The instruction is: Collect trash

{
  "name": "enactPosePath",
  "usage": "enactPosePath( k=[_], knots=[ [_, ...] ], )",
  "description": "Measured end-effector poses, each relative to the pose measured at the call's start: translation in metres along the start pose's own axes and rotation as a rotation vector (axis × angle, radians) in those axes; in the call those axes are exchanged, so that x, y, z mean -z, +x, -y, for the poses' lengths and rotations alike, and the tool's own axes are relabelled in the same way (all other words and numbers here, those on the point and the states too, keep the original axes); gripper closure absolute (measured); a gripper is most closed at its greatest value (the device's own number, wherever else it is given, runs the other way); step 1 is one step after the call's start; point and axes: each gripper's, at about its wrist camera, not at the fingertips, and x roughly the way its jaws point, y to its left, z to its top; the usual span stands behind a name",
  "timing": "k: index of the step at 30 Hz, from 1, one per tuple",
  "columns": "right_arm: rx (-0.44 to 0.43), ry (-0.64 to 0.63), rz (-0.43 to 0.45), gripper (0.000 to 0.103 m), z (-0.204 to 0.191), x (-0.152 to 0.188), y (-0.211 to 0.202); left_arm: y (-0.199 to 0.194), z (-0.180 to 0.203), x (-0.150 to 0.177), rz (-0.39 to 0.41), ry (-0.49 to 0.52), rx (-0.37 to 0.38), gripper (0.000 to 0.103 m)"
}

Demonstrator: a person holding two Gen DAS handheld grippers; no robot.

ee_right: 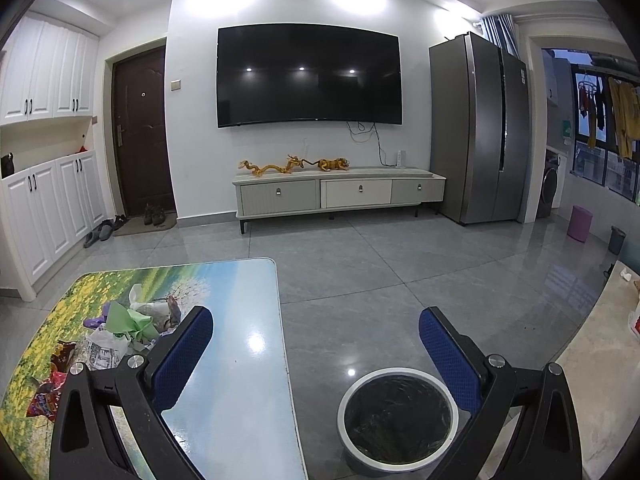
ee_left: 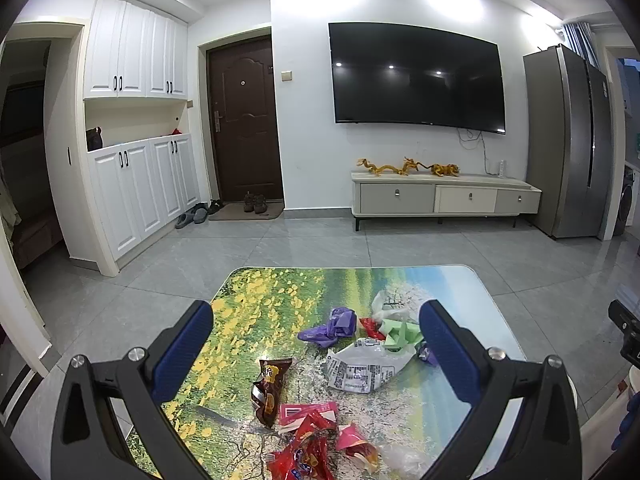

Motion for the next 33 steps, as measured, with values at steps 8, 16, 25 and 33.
enactPosePath(
  k=[8, 16, 25, 33],
  knots=[
    [-0.003, 0.012, 0.000, 0.000, 0.002, -0.001, 0.001, -0.002, 0.003, 0.001, 0.012, 0.022, -0.008, 0.000],
    [0.019, 0.001, 0.031, 0.000, 0.004, -0.002, -0.005, -0.003, 0.003, 0.000, 0.019, 0.020, 0.002, 0.000],
    [0.027, 0.004, 0.049, 0.000, 0.006, -0.001, -0.008, -0.006, -0.005, -0.004, 0.056, -0.023, -0.013, 0.000],
    [0.005, 0.013, 0.076, 0.000, 0.008, -0.005, -0.012, -0.002, -0.030, -0.012, 0.045, -0.024, -0.028, 0.000]
  ],
)
